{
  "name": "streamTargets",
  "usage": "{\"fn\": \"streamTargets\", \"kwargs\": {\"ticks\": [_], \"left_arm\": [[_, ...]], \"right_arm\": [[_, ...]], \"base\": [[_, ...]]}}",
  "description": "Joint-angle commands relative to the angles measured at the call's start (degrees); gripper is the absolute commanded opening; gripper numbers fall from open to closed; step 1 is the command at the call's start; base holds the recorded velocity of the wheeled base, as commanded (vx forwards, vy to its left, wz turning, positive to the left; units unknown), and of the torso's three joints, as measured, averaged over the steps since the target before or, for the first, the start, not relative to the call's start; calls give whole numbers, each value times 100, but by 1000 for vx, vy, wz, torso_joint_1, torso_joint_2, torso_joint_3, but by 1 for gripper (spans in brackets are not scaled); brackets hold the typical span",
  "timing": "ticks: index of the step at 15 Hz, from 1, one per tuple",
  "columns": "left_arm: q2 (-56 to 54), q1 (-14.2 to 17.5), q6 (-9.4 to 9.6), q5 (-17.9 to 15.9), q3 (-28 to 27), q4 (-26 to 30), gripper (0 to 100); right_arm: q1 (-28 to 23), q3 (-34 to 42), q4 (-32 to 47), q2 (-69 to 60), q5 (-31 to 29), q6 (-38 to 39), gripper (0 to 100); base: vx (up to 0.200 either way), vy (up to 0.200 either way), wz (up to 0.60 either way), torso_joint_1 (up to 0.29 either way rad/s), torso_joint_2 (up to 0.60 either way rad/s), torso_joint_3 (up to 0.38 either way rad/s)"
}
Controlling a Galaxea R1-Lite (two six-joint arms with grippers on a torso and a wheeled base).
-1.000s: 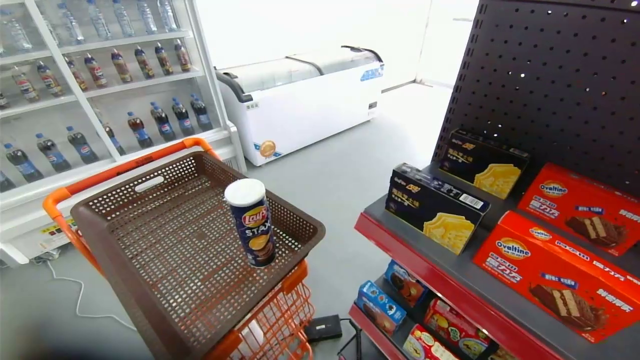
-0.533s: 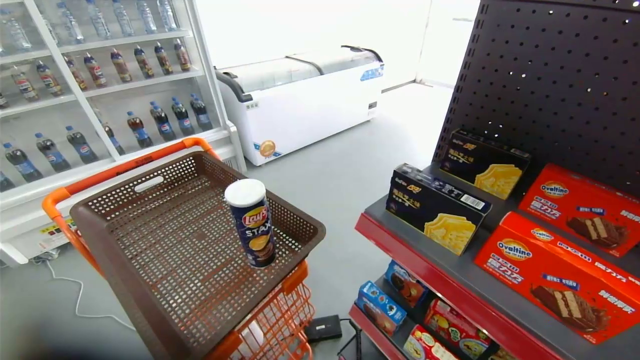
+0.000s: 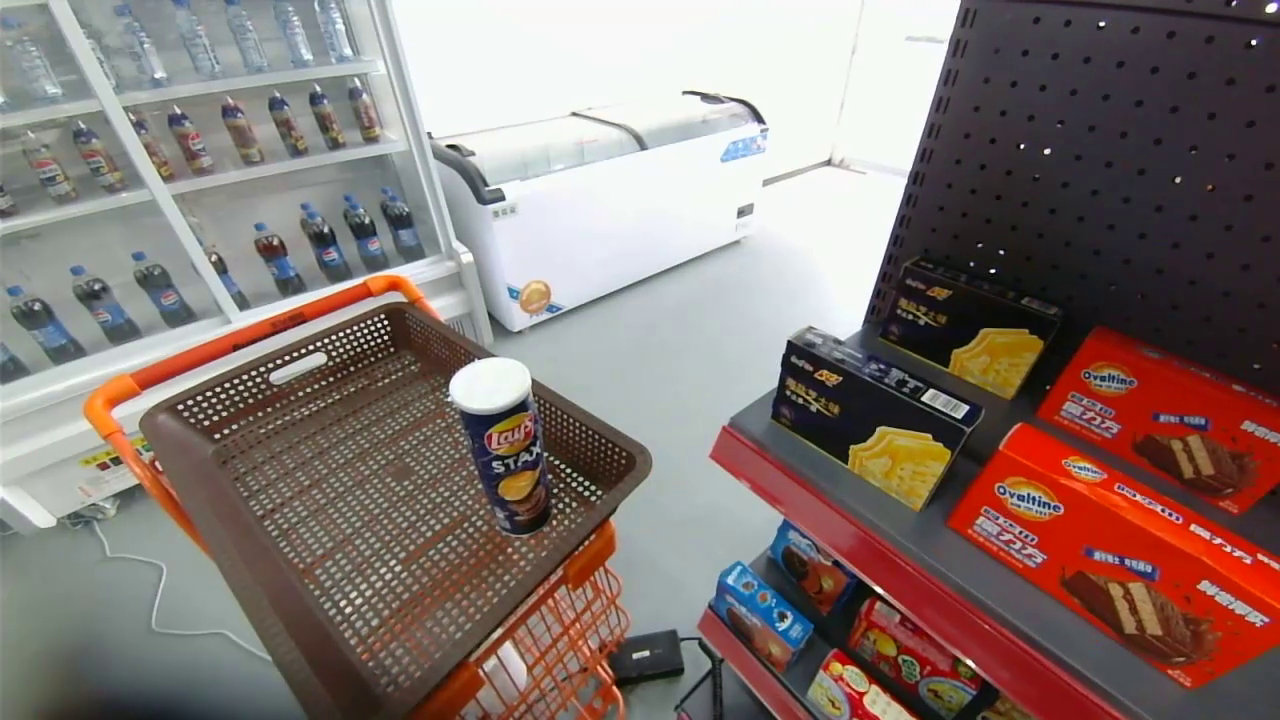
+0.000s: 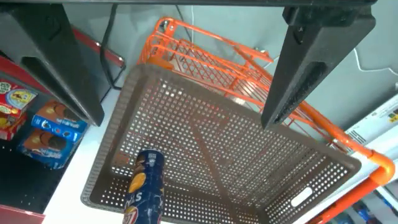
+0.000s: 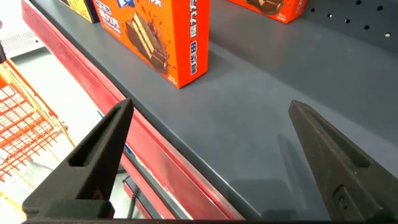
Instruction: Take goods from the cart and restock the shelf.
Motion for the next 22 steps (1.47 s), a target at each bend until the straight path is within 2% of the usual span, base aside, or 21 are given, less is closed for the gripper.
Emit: {"fn": "streamTargets", "kwargs": {"ticks": [1, 2, 3, 4, 8, 9, 12, 13, 14, 15, 17, 20, 22], "left_arm": [[2136, -240, 215, -51, -812, -527, 100], [2514, -494, 197, -78, -829, -870, 100], [2663, -512, 206, -87, -829, -958, 100], [3138, -697, 206, -104, -847, -1151, 100], [4236, -1092, 223, -157, -732, -2311, 100], [4711, -1127, 215, -157, -732, -2777, 100], [5528, -1083, 197, -148, -715, -3665, 100], [5994, -1083, 197, -157, -732, -4157, 100], [6117, -1092, 197, -157, -732, -4289, 100], [6557, -1127, 197, -148, -715, -4737, 100], [7040, -1250, 188, -157, -750, -5203, 100], [7673, -1268, 188, -157, -847, -5800, 100], [7928, -1259, 188, -157, -961, -5941, 100]], "right_arm": [[0, 0, 0, 4, -1, -4, 100], [0, 0, 0, 4, -1, -4, 100], [0, 0, 0, 4, -1, -4, 100], [0, 0, 0, 4, -1, -4, 100], [0, 0, 0, 4, -1, -4, 100], [0, 0, 0, 4, -1, -4, 100], [0, 0, 0, 4, -1, -4, 100], [0, 0, 0, 4, -1, -4, 100], [0, 0, 0, 4, -1, -4, 100], [0, 0, 0, 4, -1, -4, 100], [0, 0, 0, 4, -1, -4, 100], [0, 0, 0, 4, -1, -4, 100], [0, 0, 0, 4, -1, -4, 100]], "base": [[0, 0, 0, 0, 0, 0], [0, 0, 0, 0, 0, 0], [0, 0, 0, 0, 0, 0], [0, 0, 0, 0, 0, 0], [0, 0, 0, 0, 0, 0], [0, 0, 0, 0, 0, 0], [0, 0, 0, 0, 0, 0], [0, 0, 0, 0, 0, 0], [0, 0, 0, 0, 0, 0], [0, 0, 0, 0, 0, 0], [0, 0, 0, 0, 0, 0], [0, 0, 0, 0, 0, 0], [0, 0, 0, 0, 0, 0]]}}
